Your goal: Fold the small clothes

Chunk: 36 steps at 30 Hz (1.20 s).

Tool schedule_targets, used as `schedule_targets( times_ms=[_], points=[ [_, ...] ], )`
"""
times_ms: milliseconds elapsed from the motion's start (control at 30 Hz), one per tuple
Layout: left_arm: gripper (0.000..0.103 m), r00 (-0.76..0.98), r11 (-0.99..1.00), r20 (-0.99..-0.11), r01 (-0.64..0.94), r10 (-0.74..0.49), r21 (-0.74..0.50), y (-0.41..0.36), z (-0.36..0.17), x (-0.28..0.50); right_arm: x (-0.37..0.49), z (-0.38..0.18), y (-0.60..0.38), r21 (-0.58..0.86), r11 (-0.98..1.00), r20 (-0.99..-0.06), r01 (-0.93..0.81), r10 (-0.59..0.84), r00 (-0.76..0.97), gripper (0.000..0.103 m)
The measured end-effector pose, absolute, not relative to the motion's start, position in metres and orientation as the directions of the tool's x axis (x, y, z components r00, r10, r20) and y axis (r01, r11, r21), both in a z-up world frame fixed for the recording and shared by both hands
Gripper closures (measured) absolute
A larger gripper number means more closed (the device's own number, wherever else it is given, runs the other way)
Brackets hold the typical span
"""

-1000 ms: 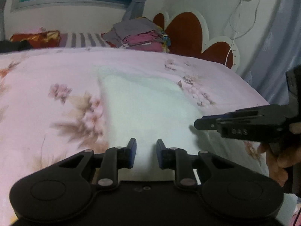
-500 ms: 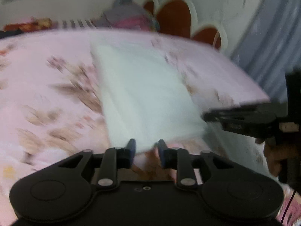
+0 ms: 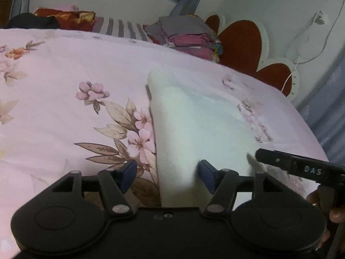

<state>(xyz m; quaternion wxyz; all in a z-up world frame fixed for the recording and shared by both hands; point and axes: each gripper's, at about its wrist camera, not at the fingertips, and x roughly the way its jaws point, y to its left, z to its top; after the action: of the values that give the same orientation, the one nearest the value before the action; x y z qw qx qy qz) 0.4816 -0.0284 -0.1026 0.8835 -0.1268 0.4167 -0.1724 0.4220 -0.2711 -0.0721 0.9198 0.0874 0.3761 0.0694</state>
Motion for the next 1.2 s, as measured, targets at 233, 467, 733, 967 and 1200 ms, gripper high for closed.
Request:
schedule_targets(
  times_ms=[233, 467, 733, 967, 1200],
  points=[
    [0.026, 0.601, 0.958, -0.746, 0.201, -0.287, -0.206, -0.045, -0.101, 0.483, 0.441, -0.124, -0.316, 0.349, 0.937, -0.723, 0.007, 0.265, 0.639, 0.034],
    [0.019, 0.622, 0.943, -0.713, 0.155, -0.324, -0.293, -0.029, -0.086, 0.485, 0.433, -0.101, -0.319, 0.295, 0.954, -0.707, -0.042, 0.248, 0.663, 0.036],
    [0.037, 0.543, 0.873, -0.703, 0.127, -0.459, -0.471, -0.025, -0.103, 0.502, 0.463, -0.131, -0.355, 0.643, 0.766, -0.649, 0.027, 0.525, 0.551, 0.045],
    [0.039, 0.518, 0.834, -0.688, 0.098, -0.509, -0.543, -0.025, -0.118, 0.516, 0.482, -0.15, -0.372, 0.782, 0.622, -0.565, 0.039, 0.681, 0.467, 0.059],
    [0.046, 0.519, 0.836, -0.691, 0.088, -0.503, -0.542, -0.034, -0.115, 0.531, 0.497, -0.147, -0.368, 0.766, 0.642, -0.563, -0.026, 0.691, 0.454, 0.059]
  ],
)
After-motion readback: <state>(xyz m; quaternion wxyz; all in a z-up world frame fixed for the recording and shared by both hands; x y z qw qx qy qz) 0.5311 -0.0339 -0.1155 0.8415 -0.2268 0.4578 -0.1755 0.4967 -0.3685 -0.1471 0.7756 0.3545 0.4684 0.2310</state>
